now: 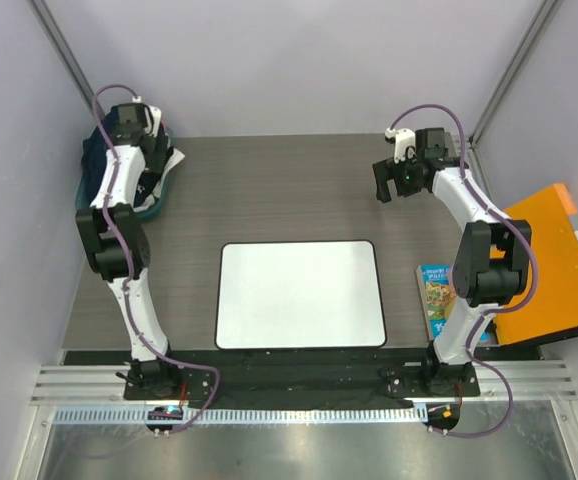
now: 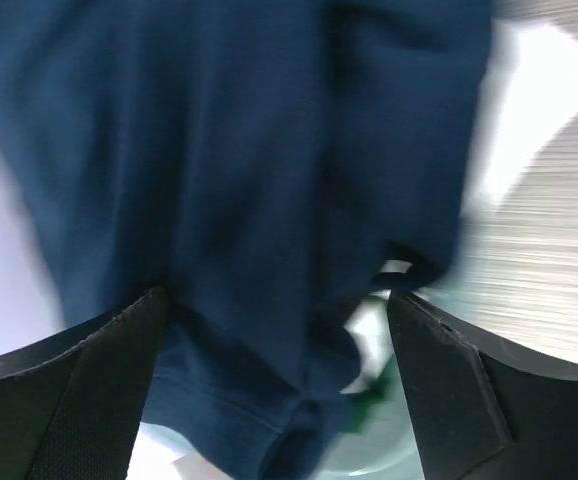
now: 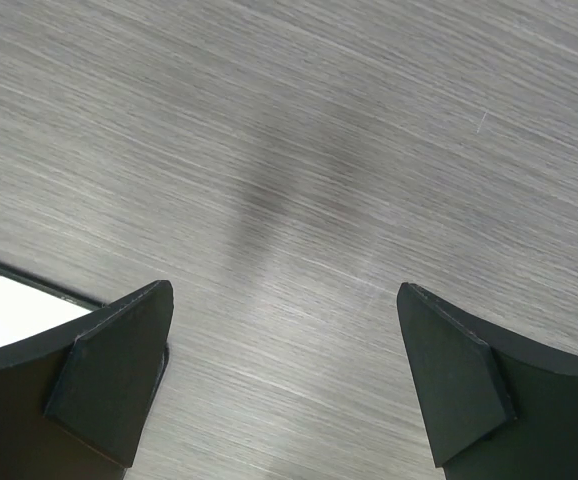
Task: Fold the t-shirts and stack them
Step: Grab the tshirt from the pile, then move the tshirt to the center of the board
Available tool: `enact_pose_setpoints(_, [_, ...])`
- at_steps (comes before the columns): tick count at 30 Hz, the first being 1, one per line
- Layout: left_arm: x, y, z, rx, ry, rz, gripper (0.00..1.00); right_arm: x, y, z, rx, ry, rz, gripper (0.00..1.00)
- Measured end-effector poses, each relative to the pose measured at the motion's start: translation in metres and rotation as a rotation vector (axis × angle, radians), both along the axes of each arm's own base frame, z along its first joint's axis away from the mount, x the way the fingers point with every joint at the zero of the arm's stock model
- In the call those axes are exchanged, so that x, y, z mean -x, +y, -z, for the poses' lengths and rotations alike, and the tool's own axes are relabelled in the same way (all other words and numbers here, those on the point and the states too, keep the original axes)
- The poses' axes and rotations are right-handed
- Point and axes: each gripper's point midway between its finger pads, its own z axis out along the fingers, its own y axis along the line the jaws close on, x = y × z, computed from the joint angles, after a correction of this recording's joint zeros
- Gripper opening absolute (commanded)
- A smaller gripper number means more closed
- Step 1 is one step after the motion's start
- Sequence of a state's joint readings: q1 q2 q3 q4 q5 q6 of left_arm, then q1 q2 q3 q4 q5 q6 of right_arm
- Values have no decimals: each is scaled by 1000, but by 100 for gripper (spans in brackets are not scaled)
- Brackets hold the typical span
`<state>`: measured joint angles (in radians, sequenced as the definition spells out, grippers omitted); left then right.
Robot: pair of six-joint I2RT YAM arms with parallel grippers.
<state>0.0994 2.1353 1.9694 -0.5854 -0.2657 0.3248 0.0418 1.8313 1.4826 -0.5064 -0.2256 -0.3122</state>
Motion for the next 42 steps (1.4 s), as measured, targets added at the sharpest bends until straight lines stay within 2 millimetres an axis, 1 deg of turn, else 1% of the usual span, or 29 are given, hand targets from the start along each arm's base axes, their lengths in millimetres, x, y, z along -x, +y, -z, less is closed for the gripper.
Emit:
enact_pose_setpoints(2, [4,18,-4,-31,12,-52,91,2,1,0,0,9,-9,100])
enact_pose_setpoints(4, [10,33,-15,-63,5,-99,91,2,2,-2,-2,7,-17,100])
enact_pose_setpoints(6, [15,38,-24,-86,-4,-124,90,2,3,-2,-4,8,-23,100])
enact_pose_setpoints(8, [20,39,-30,-99,-10,-133,86,3,3,-1,-4,12,-28,100])
enact_pose_setpoints(10, [27,39,-33,-108,-5,-138,71,3,3,-1,-2,13,-33,100])
enact_pose_setpoints(12, [32,38,-29,-114,10,-137,63,3,3,-1,-1,16,-34,100])
enact_pose_setpoints(14, [36,38,-18,-120,42,-129,55,-1,3,-1,-1,15,-34,100])
enact_pose_setpoints(15, [39,38,-10,-120,63,-126,34,-4,3,-2,-1,12,-34,100])
enact_pose_setpoints(17, [42,38,4,-117,97,-126,0,-5,3,-2,-2,10,-34,99])
enact_pose_setpoints(19, [42,39,15,-120,122,-123,0,-6,3,-3,-2,8,-35,99])
enact_pose_setpoints(21, [42,39,21,-115,134,-123,0,-7,3,-3,-2,6,-35,99])
enact_pose_setpoints(23, [41,37,22,-105,132,-118,0,-6,3,-3,-2,7,-35,99])
enact_pose_setpoints(25, [40,33,19,-83,117,-107,0,-6,3,-3,-2,7,-35,99])
enact_pose_setpoints(27, [38,25,11,-40,90,-84,0,-6,3,-1,-1,8,-35,98])
enact_pose_setpoints(29, [36,13,-3,7,52,-54,0,-4,3,2,-2,16,-34,98])
enact_pose_setpoints(30, [34,6,-13,35,26,-33,0,-3,3,4,-1,21,-34,98])
enact_pose_setpoints(31, [32,-7,-29,80,-16,10,0,-2,3,6,-2,25,-35,98])
enact_pose_setpoints(32, [30,-21,-46,118,-57,53,0,-1,3,7,-2,30,-35,98])
enact_pose_setpoints(34, [29,-55,-84,187,-141,164,0,0,3,7,-2,30,-35,98])
enact_pose_setpoints(36, [32,-105,-127,261,-222,321,0,-1,3,4,-1,21,-35,97])
enact_pose_setpoints(38, [41,-165,-169,334,-293,500,0,-2,3,-3,0,1,-33,97])
enact_pose_setpoints(39, [46,-191,-184,368,-315,575,0,-3,3,-6,1,-11,-32,97])
enact_pose_setpoints(40, [55,-230,-205,423,-343,691,5,-6,3,-13,4,-35,-28,98])
enact_pose_setpoints(41, [64,-259,-216,467,-351,768,27,-7,3,-18,6,-53,-24,98])
enact_pose_setpoints(42, [74,-292,-228,519,-356,865,58,-11,3,-28,8,-88,-14,99])
